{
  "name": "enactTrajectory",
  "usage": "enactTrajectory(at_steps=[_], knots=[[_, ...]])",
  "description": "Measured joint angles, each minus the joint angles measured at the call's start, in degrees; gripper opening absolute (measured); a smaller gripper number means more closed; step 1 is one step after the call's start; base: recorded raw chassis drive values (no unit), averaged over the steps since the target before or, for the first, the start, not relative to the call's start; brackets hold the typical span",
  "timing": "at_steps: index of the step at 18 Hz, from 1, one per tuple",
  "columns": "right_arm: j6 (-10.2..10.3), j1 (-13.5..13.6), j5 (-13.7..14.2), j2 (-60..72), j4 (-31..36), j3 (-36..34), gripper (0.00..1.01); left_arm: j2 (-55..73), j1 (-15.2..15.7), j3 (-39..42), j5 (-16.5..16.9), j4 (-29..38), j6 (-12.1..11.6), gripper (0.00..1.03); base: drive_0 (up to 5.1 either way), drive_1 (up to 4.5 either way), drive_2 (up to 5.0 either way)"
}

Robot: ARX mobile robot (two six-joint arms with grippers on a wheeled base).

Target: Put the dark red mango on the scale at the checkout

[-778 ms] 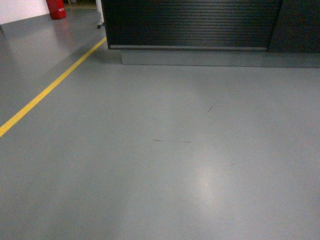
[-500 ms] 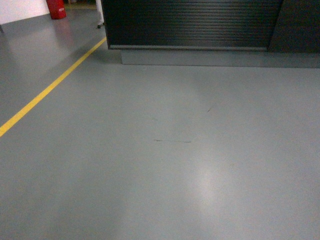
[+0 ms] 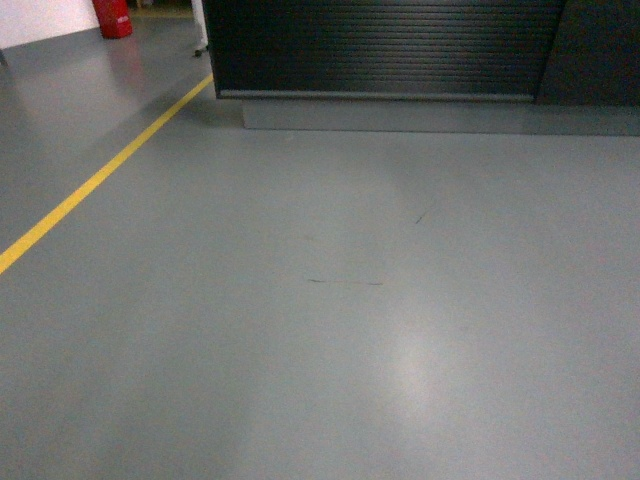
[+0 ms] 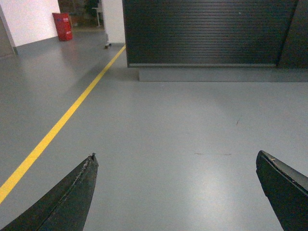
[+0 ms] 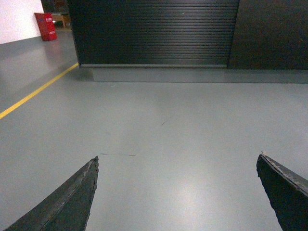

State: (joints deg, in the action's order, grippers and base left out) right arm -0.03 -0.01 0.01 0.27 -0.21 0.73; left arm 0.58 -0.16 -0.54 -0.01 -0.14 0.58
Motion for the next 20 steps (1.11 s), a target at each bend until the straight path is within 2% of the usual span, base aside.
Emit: enactTrajectory(at_steps=[20], knots=[[0.0,0.0,0.0,0.0,0.0,0.0,0.98,0.0,0.0,0.0,-0.1,-0.2,0.0,0.98,0.0,4.36,-4.3]])
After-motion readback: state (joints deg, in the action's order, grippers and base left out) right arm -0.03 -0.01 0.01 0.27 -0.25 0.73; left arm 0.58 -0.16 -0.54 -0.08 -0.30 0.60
